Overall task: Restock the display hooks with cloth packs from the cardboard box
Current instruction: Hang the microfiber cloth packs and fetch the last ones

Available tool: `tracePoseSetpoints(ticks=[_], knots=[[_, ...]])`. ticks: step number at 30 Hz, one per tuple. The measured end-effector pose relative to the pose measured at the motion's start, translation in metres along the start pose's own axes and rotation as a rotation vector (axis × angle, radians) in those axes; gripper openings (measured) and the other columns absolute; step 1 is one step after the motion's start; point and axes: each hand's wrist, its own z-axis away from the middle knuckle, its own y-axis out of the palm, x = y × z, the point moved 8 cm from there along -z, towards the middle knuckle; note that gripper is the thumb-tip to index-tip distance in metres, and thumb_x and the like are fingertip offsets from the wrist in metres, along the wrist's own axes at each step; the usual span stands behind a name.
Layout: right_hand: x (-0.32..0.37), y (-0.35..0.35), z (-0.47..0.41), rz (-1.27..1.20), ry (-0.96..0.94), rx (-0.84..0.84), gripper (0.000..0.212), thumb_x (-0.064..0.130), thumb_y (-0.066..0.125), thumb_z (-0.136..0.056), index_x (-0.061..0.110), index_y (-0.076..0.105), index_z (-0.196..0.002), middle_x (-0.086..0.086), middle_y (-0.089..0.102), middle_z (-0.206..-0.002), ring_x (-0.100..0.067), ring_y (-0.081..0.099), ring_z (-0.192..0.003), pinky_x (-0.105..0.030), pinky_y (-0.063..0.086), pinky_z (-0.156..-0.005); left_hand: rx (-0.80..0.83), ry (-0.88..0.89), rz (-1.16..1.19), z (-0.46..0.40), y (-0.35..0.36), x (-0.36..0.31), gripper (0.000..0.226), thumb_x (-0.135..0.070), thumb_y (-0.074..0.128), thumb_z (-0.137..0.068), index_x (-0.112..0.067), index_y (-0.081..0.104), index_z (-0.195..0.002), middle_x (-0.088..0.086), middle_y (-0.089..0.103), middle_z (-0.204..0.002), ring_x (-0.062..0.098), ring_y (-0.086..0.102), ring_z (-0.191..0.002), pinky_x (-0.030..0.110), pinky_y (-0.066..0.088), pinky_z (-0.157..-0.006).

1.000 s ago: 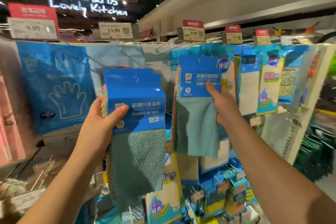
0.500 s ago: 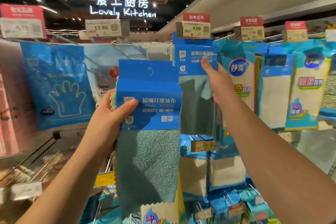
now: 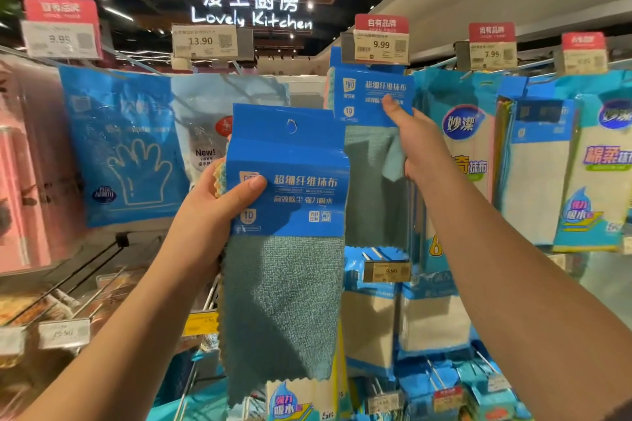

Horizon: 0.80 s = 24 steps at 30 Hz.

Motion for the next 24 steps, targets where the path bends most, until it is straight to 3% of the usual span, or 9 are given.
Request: tracePoseSetpoints(ticks=[4, 7, 10, 13, 17, 20, 24], knots=[[-0.012, -0.002, -0.01, 0.018, 0.051, 0.018, 0.043, 0.036, 0.073, -0.088, 0.015, 0.062, -0.124, -0.001, 0.076, -0.105, -0.018, 0.073, -0.096, -0.045, 0.057, -0.092, 0.021, -0.007, 0.009, 0.002, 0.001, 0.002, 0.07, -0.054, 0.091, -0.053, -0.026, 0.068, -0.113, 0.008, 0.075, -0.112, 0.025, 0.075, -0.094, 0.032, 0.06, -0.071], [-0.015, -0.001, -0.019, 0.085, 0.053, 0.001, 0.072, 0.04, 0.074, -0.086, 0.018, 0.04, -0.146, -0.003, 0.064, -0.13, -0.02, 0.068, -0.108, -0.047, 0.055, -0.095, 0.008, -0.022, 0.025, 0.003, 0.002, 0.003, 0.07, -0.053, 0.091, -0.054, -0.024, 0.068, -0.113, 0.008, 0.076, -0.11, 0.025, 0.075, -0.091, 0.031, 0.06, -0.069], [-0.02, 0.005, -0.03, 0.146, 0.065, 0.008, 0.064, 0.039, 0.072, -0.089, 0.025, 0.035, -0.139, 0.0, 0.062, -0.121, -0.018, 0.069, -0.099, -0.041, 0.059, -0.086, 0.001, -0.027, 0.027, 0.002, 0.004, 0.004, 0.048, -0.037, 0.082, -0.074, -0.02, 0.066, -0.116, 0.007, 0.076, -0.108, 0.023, 0.075, -0.089, 0.029, 0.059, -0.069], [-0.024, 0.006, -0.043, 0.228, 0.038, -0.012, 0.06, 0.038, 0.07, -0.09, 0.024, 0.036, -0.138, 0.005, 0.06, -0.114, -0.018, 0.064, -0.105, -0.042, 0.053, -0.095, -0.004, -0.029, 0.038, 0.001, 0.007, 0.006, 0.039, -0.026, 0.066, -0.079, -0.018, 0.063, -0.118, 0.005, 0.077, -0.106, 0.021, 0.075, -0.088, 0.029, 0.059, -0.069], [-0.034, 0.006, -0.055, 0.306, 0.002, -0.019, 0.069, 0.037, 0.063, -0.096, 0.02, 0.029, -0.152, 0.007, 0.051, -0.123, -0.013, 0.05, -0.114, -0.031, 0.04, -0.099, -0.008, -0.039, 0.035, 0.0, 0.008, 0.006, 0.037, -0.027, 0.065, -0.079, -0.021, 0.064, -0.116, 0.006, 0.077, -0.107, 0.023, 0.075, -0.088, 0.031, 0.06, -0.07], [-0.042, 0.009, -0.063, 0.322, -0.013, -0.009, 0.074, 0.037, 0.06, -0.098, 0.017, 0.02, -0.157, 0.002, 0.043, -0.147, -0.017, 0.044, -0.131, -0.031, 0.036, -0.106, -0.022, -0.047, 0.041, -0.003, 0.009, 0.006, 0.04, -0.028, 0.065, -0.079, -0.02, 0.064, -0.119, 0.008, 0.076, -0.11, 0.024, 0.075, -0.089, 0.032, 0.061, -0.071], [-0.042, 0.014, -0.067, 0.372, -0.042, -0.029, 0.055, 0.035, 0.059, -0.098, 0.019, 0.04, -0.147, 0.01, 0.056, -0.119, -0.012, 0.055, -0.111, -0.031, 0.042, -0.102, -0.031, -0.047, 0.037, -0.006, 0.01, 0.007, 0.046, -0.028, 0.065, -0.079, -0.017, 0.062, -0.124, 0.008, 0.076, -0.109, 0.024, 0.075, -0.089, 0.03, 0.06, -0.069]])
